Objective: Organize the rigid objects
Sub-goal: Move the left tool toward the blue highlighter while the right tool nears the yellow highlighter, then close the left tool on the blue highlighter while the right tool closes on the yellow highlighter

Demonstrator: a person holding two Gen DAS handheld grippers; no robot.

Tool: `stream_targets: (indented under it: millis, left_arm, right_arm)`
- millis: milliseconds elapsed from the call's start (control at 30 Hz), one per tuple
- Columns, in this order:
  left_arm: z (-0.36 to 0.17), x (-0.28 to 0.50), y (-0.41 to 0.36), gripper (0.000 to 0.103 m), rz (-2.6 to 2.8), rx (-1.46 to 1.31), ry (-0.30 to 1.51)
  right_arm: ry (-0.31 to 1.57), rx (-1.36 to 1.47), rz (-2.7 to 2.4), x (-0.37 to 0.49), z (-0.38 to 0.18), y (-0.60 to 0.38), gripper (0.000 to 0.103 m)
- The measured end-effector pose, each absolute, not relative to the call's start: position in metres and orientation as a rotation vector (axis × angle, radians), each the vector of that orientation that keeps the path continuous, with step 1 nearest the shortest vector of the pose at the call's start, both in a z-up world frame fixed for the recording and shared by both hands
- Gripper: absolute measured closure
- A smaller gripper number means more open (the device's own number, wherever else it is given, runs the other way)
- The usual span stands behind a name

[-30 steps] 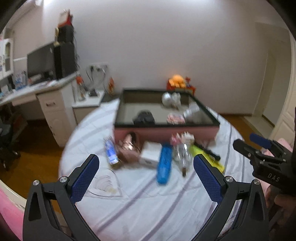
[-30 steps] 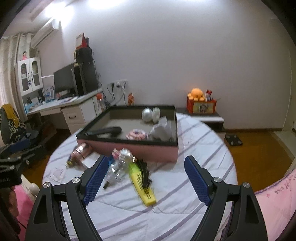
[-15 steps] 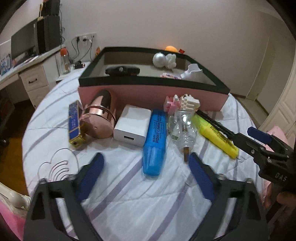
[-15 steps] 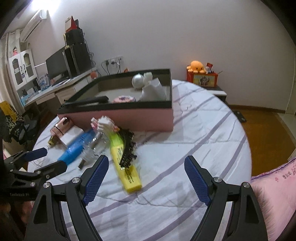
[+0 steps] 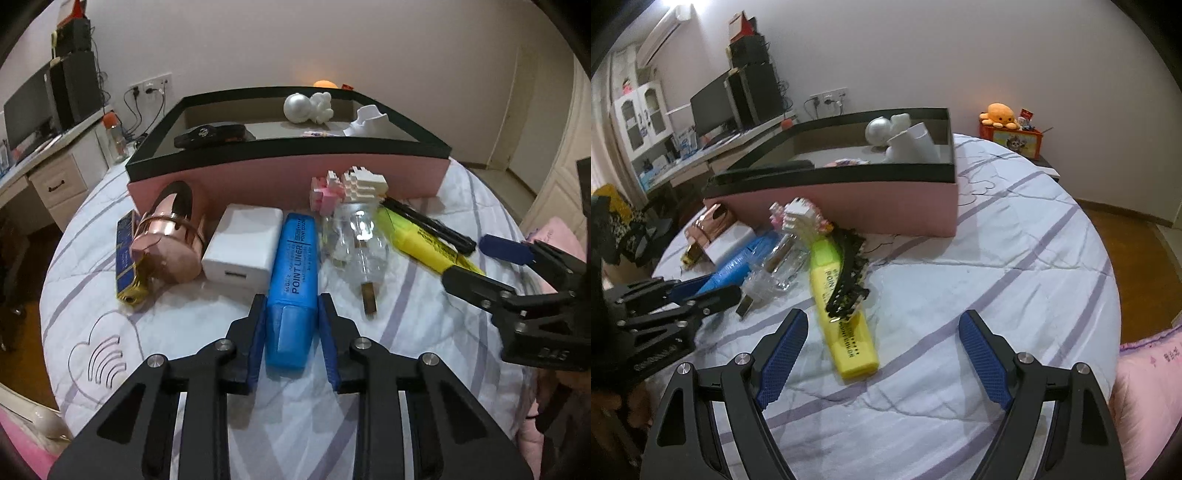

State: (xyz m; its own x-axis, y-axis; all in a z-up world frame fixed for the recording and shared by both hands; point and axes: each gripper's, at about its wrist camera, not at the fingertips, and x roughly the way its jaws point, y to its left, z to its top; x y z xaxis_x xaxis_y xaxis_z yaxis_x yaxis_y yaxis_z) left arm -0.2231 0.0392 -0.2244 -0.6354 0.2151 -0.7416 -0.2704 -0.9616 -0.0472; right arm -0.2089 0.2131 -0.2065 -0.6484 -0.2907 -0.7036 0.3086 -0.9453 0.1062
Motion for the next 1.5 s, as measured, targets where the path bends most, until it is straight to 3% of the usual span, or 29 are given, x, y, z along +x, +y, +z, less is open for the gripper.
stream_targets:
  millis: [200, 400, 433, 533, 933, 1000, 1100, 1200, 1267, 1367, 1400, 1500]
  left_arm:
    - [-0.222, -0.201, 0.03, 0.076, 2.61, -1.186, 0.108]
    - [-0.223, -0.178, 0.022, 0.076, 2.611, -1.186, 0.114]
    - [-0.222, -0.174, 0.02, 0.076, 2.609, -1.186, 0.115]
    - [-0.222, -0.17, 0.018, 0.076, 2.61, -1.19, 0.114]
    - [-0.225, -0.178, 0.021, 0.074, 2.616, -1.194, 0.072]
    - [-0.225, -0.181, 0.021, 0.07, 2.617, -1.193, 0.071]
    - [-0.225, -0.185, 0.024, 0.059, 2.617, -1.184, 0.074]
    - [-0.228, -0.19, 0.032, 0.059, 2.644, -1.154, 0.136]
    - [-0.23, -0.192, 0.034, 0.06, 2.661, -1.131, 0.146]
    - [-0.227, -0.192, 0.036, 0.077, 2.671, -1.126, 0.142]
    - [-0.226, -0.192, 0.035, 0.077, 2.666, -1.126, 0.138]
    - [-0.224, -0.19, 0.032, 0.077, 2.647, -1.134, 0.103]
  right_arm:
    - [0.126, 1.098, -2.573, -0.209, -0.209, 0.203, 0.022]
    - [0.228, 1.076, -2.559, -0.205, -0.209, 0.193, 0.05]
    - [0.231, 1.071, -2.547, -0.204, -0.208, 0.192, 0.062]
    - [0.263, 1.074, -2.517, -0.196, -0.208, 0.186, 0.078]
    - [0.22, 1.111, -2.476, -0.175, -0.206, 0.182, 0.077]
    - [0.221, 1.106, -2.484, -0.18, -0.206, 0.179, 0.076]
    - [0.244, 1.099, -2.5, -0.185, -0.206, 0.175, 0.067]
    - [0.252, 1.09, -2.498, -0.188, -0.208, 0.174, 0.066]
    - [0.263, 1.084, -2.495, -0.187, -0.21, 0.174, 0.066]
    - [0.245, 1.06, -2.494, -0.186, -0.21, 0.177, 0.071]
    - [0.238, 1.055, -2.496, -0.185, -0.21, 0.178, 0.076]
    - [0.218, 1.049, -2.5, -0.184, -0.207, 0.18, 0.076]
